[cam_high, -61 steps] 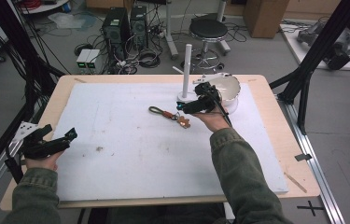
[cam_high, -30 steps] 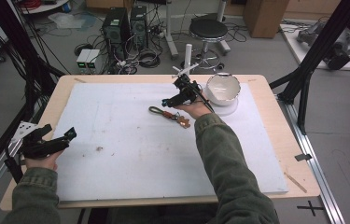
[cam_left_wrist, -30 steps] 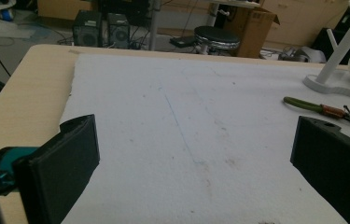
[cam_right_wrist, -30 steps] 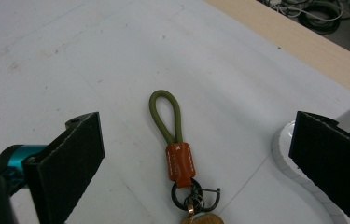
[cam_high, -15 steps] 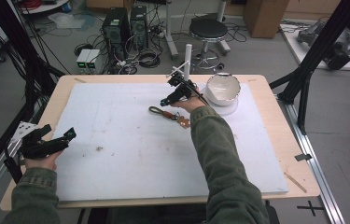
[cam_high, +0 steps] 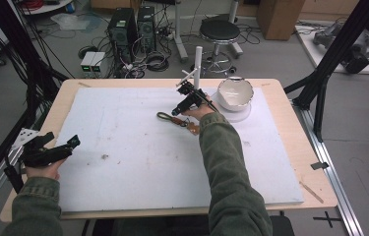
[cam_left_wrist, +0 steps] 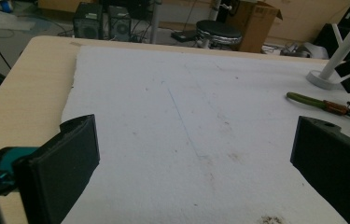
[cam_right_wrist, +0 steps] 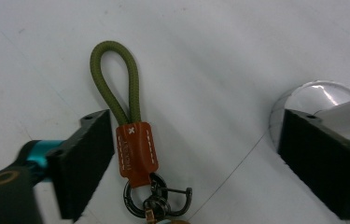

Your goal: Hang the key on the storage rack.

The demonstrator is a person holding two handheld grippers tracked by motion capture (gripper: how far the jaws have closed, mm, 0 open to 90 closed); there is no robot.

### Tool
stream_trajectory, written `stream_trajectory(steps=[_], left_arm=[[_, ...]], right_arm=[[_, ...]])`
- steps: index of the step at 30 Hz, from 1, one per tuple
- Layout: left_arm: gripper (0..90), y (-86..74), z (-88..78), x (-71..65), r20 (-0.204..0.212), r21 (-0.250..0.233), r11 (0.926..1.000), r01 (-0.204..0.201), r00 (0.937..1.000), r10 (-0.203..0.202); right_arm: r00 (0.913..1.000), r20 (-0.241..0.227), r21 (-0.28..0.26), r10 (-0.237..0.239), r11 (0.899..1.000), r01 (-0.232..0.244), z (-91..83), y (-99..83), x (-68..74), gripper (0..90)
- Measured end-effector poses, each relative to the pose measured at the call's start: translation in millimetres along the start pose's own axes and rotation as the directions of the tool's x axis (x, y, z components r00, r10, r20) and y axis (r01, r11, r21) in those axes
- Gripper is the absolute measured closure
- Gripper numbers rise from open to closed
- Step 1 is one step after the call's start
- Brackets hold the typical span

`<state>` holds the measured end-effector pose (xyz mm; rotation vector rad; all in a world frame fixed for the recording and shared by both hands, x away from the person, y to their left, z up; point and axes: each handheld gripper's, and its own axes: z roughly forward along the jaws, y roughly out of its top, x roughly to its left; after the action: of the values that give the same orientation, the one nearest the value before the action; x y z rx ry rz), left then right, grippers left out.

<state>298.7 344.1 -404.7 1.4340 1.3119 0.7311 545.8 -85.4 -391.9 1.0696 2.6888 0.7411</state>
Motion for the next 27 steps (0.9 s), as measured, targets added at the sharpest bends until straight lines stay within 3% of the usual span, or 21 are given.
stream_trajectory(steps=[9,17,19,24,27], left_arm=[[1.7,-0.1,-0.1,0.1,0.000,-0.001,1.0000,-0.001,1.0000,0.001],[1.7,-0.3,0.5,0.4,-0.002,-0.002,1.0000,-0.002,1.0000,0.002],[1.7,-0.4,0.7,0.4,-0.005,0.000,1.0000,-0.002,1.0000,0.002],[1.7,-0.4,0.9,0.3,0.000,0.003,1.0000,-0.005,1.0000,0.005],[1.7,-0.4,0.9,0.2,0.000,0.003,1.0000,-0.006,1.0000,0.006]], right_arm=[[0.9989,-0.013,0.063,-0.044,0.997,0.045,10.5,-0.9,6.4,25.6],[0.9959,-0.054,0.099,-0.072,0.992,0.077,17.5,-1.8,10.6,36.9],[0.9947,-0.081,0.105,-0.064,0.992,0.072,18.3,-1.8,11.3,44.8],[0.9872,-0.120,0.118,-0.105,0.986,0.119,17.7,-0.5,16.3,66.9],[0.9849,-0.129,0.132,-0.116,0.982,0.133,19.0,-0.2,21.2,72.1]])
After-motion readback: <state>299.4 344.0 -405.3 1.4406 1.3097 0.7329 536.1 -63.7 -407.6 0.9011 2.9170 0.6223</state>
